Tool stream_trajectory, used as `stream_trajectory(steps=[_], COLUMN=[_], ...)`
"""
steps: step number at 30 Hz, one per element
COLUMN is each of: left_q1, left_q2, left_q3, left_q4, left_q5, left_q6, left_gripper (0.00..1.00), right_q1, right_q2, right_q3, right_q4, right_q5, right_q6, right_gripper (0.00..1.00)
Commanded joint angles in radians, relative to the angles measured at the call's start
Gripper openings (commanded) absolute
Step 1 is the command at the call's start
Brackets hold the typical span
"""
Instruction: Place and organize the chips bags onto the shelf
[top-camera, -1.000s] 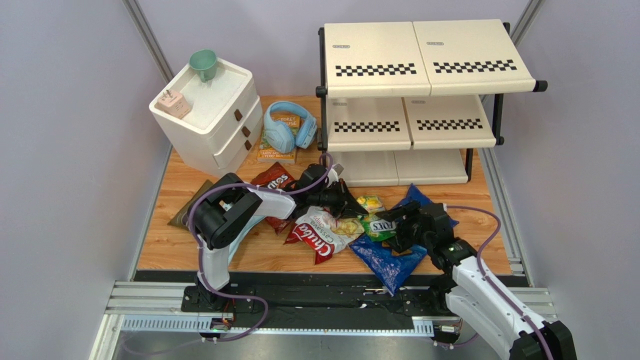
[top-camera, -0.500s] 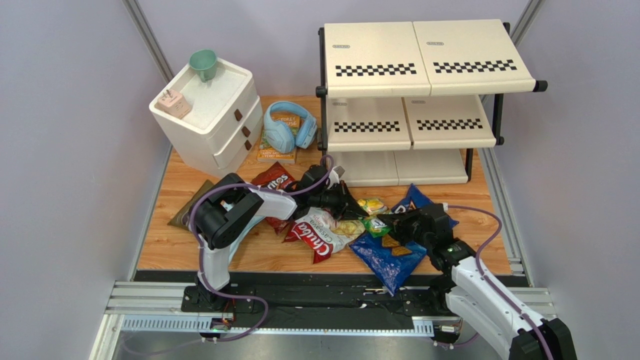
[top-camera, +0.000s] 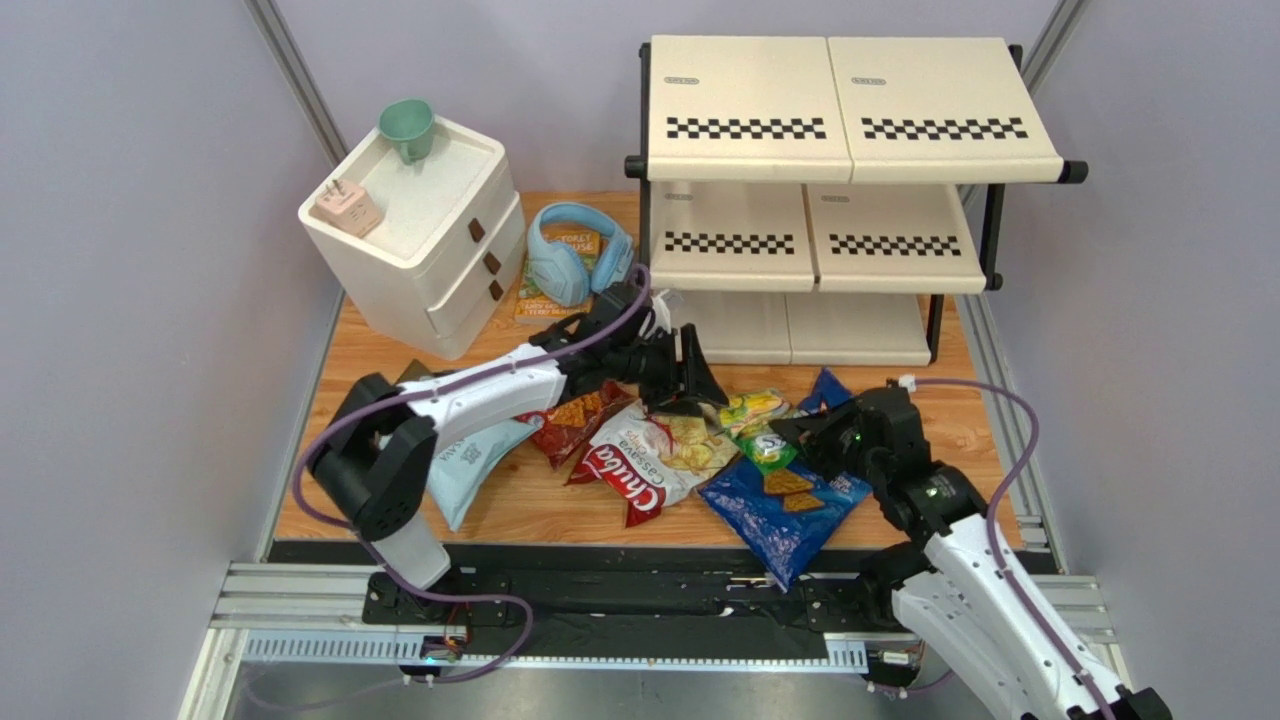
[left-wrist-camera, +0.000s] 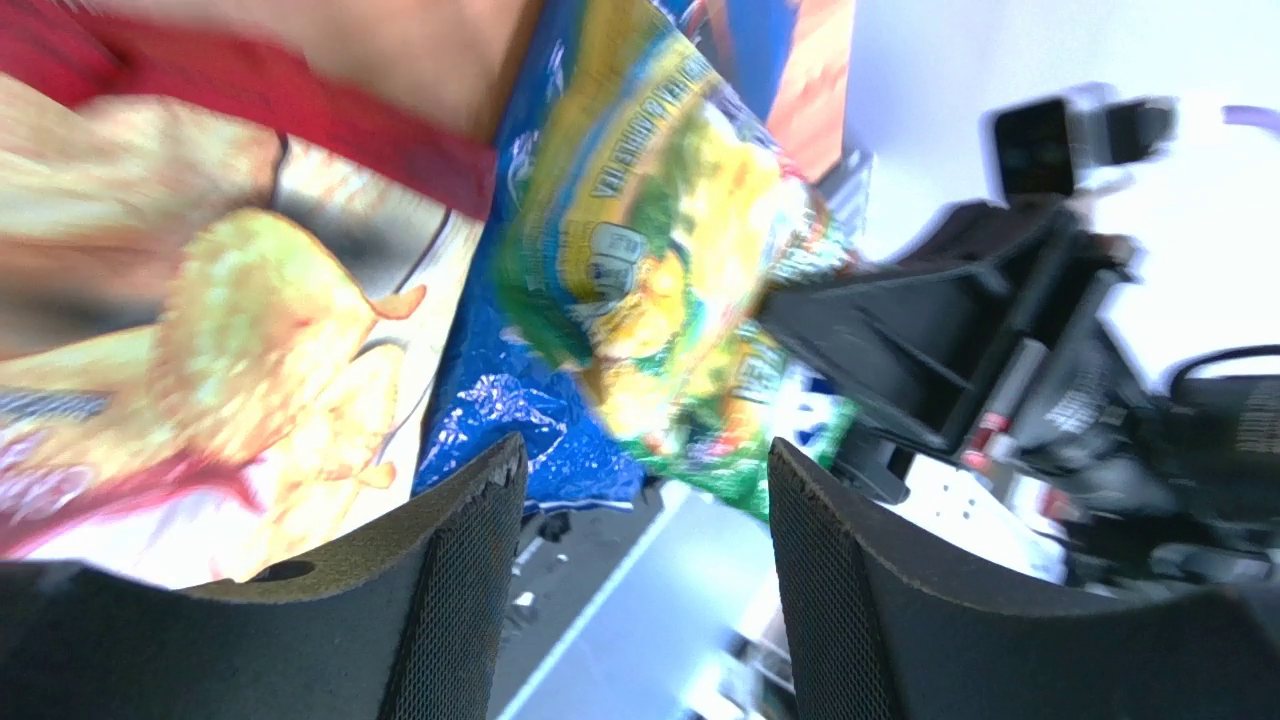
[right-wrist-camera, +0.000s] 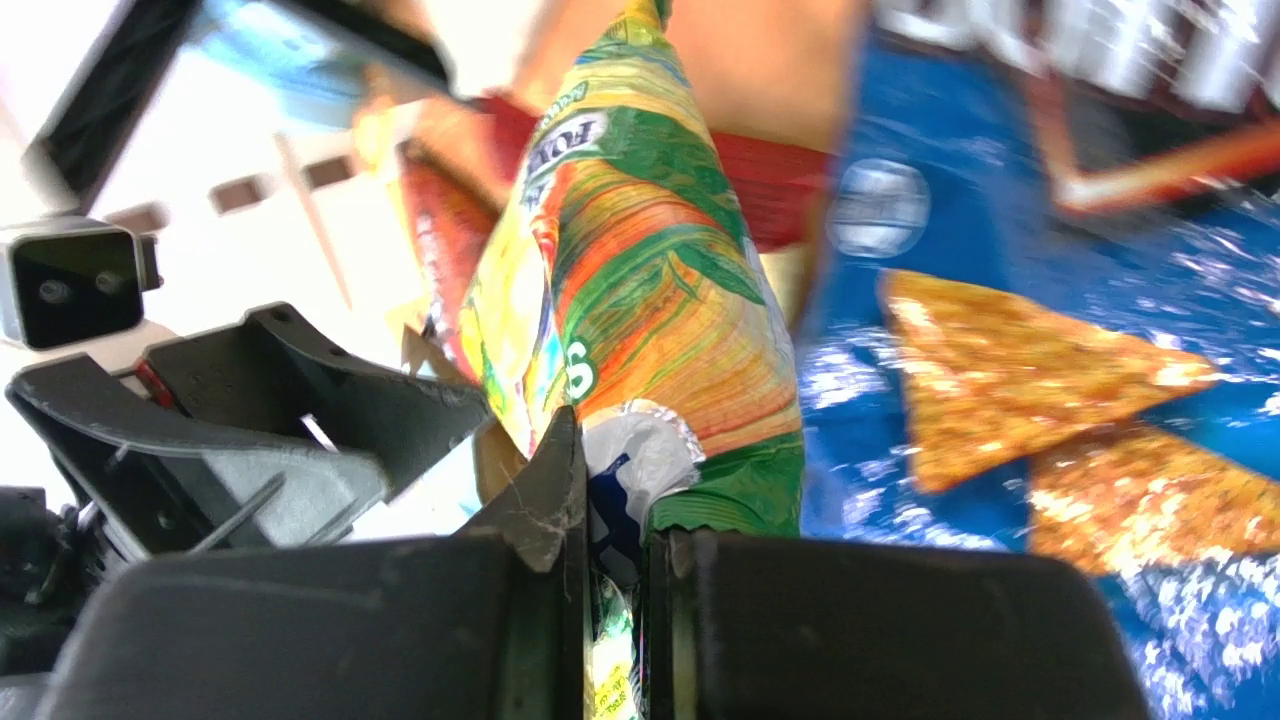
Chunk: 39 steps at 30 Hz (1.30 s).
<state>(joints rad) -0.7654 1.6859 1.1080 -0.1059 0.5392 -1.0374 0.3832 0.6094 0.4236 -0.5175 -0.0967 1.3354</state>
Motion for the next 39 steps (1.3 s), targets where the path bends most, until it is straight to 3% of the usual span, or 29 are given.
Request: stream_trajectory(steps=[1, 6, 10, 16, 19, 26, 33, 39], left_q1=[0.029, 0.035, 0.035, 0.041, 0.054, 0.100, 0.109, 0.107], left_q2=[-0.124, -0.199, -0.275, -0.354, -0.416, -0.502, -0.499, -0.489], left_q3=[0.007, -0.092, -0.122, -0.131, -0.178, -0.250, -0.266, -0.269], left_q4=[-0.224, -0.239, -0.304, -0.422, -0.401, -0.393, -0.388, -0.390], left_q5=[-0.116, -0.114, -0.145, -0.220, -0.223, -0.229, -0.209, -0.200], left_q6=[0.159, 0.161, 0.177, 0.206, 0.205, 0.174, 0.177, 0.178], left_gripper=[0.65, 0.65, 0.65, 0.64, 0.66, 0.69, 0.68, 0.68], right_q1=[0.003, 0.003, -0.001, -0.118, -0.196, -0.288, -0.443, -0.460], right_q2=[0.059, 0.223, 0.288, 0.343, 0.381, 0.434, 0.454, 0.483], right_q3=[0.259, 0.568, 0.696, 0.875, 0.944, 1.017, 0.973, 0.867], right_q4=[-0.114, -0.246, -0.300, -0.317, -0.325, -0.314, -0.259, 0.022], right_q5=[0.067, 0.127, 0.196, 0.207, 0.196, 0.201, 0.071, 0.051], right_q6=[-0.255, -0.401, -0.479, -0.610, -0.634, -0.630, -0.608, -0.582], right_gripper=[0.00, 0.00, 0.00, 0.00, 0.00, 0.00, 0.00, 0.00])
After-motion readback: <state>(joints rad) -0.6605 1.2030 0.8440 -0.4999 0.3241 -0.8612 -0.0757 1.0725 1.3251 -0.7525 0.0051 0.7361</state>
